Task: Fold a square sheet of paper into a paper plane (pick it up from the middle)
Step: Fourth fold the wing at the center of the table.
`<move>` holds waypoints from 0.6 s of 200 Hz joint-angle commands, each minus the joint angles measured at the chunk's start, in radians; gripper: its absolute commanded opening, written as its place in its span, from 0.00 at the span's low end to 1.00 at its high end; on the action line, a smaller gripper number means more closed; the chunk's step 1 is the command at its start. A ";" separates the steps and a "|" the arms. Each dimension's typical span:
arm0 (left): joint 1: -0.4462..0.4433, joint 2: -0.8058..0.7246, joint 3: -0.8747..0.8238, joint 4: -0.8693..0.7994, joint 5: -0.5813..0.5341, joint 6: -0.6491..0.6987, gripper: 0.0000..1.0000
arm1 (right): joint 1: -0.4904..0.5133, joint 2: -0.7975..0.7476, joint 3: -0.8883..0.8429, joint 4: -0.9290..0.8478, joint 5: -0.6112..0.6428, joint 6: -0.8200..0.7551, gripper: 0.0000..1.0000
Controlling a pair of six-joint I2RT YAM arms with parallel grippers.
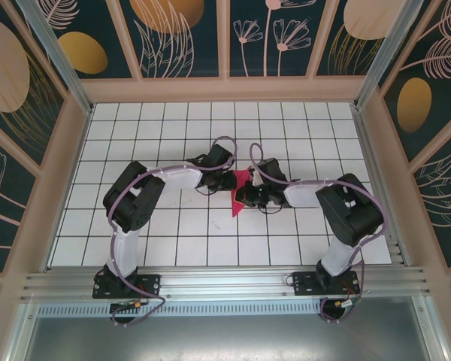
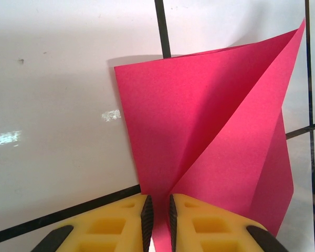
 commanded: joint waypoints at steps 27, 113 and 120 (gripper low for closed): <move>-0.019 0.082 -0.038 -0.044 0.011 0.014 0.22 | 0.020 -0.015 -0.056 0.075 -0.005 0.066 0.06; -0.021 0.079 -0.036 -0.044 0.011 0.015 0.21 | 0.033 0.014 -0.073 0.079 0.019 0.074 0.06; -0.020 0.079 -0.037 -0.045 0.010 0.016 0.21 | 0.035 -0.001 -0.070 0.070 0.018 0.075 0.06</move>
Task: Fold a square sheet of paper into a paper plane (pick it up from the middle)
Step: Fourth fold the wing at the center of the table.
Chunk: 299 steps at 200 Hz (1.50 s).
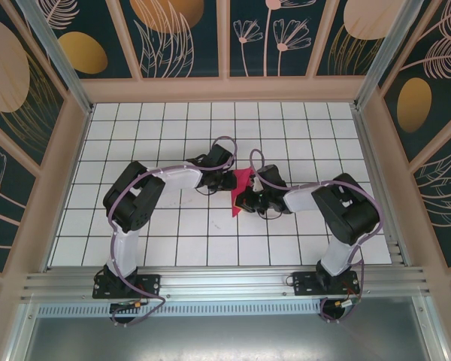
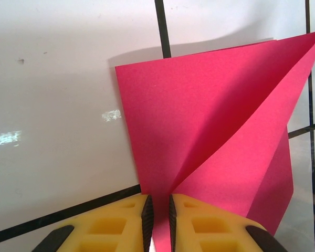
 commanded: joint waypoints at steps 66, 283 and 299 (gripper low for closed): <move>-0.018 0.080 -0.040 -0.044 0.010 0.017 0.21 | 0.060 -0.070 -0.009 -0.035 0.025 0.021 0.07; -0.018 0.069 -0.046 -0.043 0.005 0.015 0.21 | 0.136 -0.030 -0.028 -0.080 0.103 0.063 0.06; -0.018 0.065 -0.047 -0.041 0.007 0.014 0.21 | 0.135 -0.088 0.006 -0.121 0.115 0.040 0.06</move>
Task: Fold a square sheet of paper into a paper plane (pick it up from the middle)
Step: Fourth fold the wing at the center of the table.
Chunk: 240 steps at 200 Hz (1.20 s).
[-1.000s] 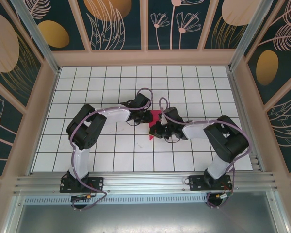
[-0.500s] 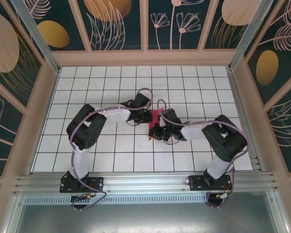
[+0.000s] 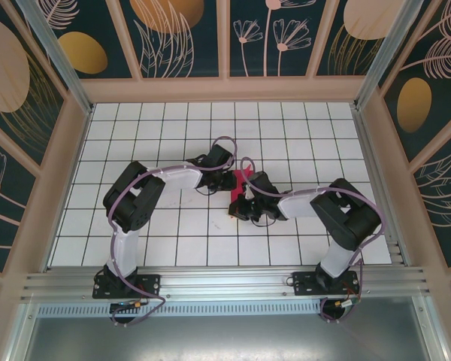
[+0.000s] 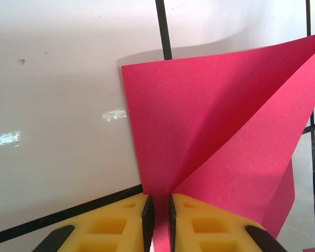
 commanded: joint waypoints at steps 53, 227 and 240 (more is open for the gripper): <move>-0.018 0.064 -0.049 -0.044 0.002 0.012 0.21 | -0.073 -0.150 0.039 -0.155 0.082 -0.067 0.06; -0.020 0.062 -0.061 -0.044 -0.002 0.013 0.21 | -0.268 0.185 0.261 -0.146 0.051 -0.182 0.06; -0.020 0.062 -0.062 -0.044 -0.002 0.013 0.21 | -0.271 0.152 0.272 -0.146 0.032 -0.181 0.06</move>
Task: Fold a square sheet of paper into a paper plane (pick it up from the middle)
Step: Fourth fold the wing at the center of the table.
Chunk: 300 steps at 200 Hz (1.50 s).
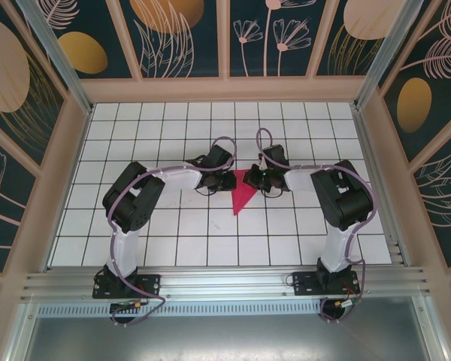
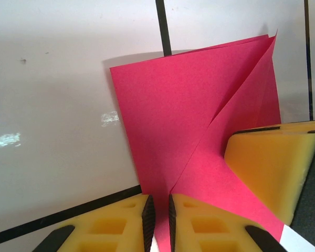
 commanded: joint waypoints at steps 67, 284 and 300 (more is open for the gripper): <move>-0.018 0.066 -0.051 -0.062 0.000 0.014 0.21 | -0.047 -0.001 0.130 -0.082 -0.034 -0.055 0.07; -0.019 0.059 -0.065 -0.065 0.002 0.016 0.21 | -0.078 0.160 0.191 -0.163 -0.002 -0.107 0.07; -0.019 0.058 -0.065 -0.068 -0.001 0.018 0.21 | -0.076 0.128 0.204 -0.208 0.008 -0.124 0.08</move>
